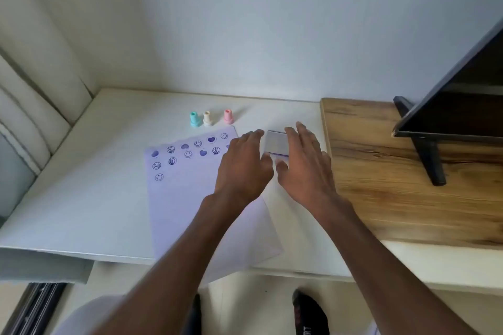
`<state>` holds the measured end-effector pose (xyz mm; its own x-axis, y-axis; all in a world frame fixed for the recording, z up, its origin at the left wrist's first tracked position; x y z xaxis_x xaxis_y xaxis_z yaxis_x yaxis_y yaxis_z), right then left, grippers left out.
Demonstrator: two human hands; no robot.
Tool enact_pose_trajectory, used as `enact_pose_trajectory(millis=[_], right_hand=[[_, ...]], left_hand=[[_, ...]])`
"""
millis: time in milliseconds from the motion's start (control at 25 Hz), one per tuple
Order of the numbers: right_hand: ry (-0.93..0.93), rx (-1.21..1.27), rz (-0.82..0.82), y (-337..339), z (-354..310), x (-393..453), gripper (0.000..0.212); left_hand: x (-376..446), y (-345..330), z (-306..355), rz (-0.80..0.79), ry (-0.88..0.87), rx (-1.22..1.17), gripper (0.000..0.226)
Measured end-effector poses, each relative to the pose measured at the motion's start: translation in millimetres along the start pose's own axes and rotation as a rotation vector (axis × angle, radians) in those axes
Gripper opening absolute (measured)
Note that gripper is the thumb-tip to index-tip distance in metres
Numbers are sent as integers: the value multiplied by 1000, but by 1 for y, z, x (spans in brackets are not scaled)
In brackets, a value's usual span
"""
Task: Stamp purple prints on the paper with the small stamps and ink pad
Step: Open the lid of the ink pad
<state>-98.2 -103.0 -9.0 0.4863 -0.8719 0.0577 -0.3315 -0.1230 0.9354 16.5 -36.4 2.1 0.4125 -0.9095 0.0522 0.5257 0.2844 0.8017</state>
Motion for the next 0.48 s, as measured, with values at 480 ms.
enact_pose_trajectory(millis=[480], right_hand=[[-47,-21,-98,5,17,14,54]], left_hand=[[9,-11,-17,-83,169,-299,45]])
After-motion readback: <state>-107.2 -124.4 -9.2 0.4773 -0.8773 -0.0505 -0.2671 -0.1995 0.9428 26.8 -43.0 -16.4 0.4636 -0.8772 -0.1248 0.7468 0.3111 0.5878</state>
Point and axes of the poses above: each hand's wrist, its own x-axis towards the middle knuckle, its own y-axis out of the back of the hand, z = x × y, the point moved 4 cm from there along x, towards the middle knuckle, and after that the axes turned 2 degrees about x, right-handed, at the moved point
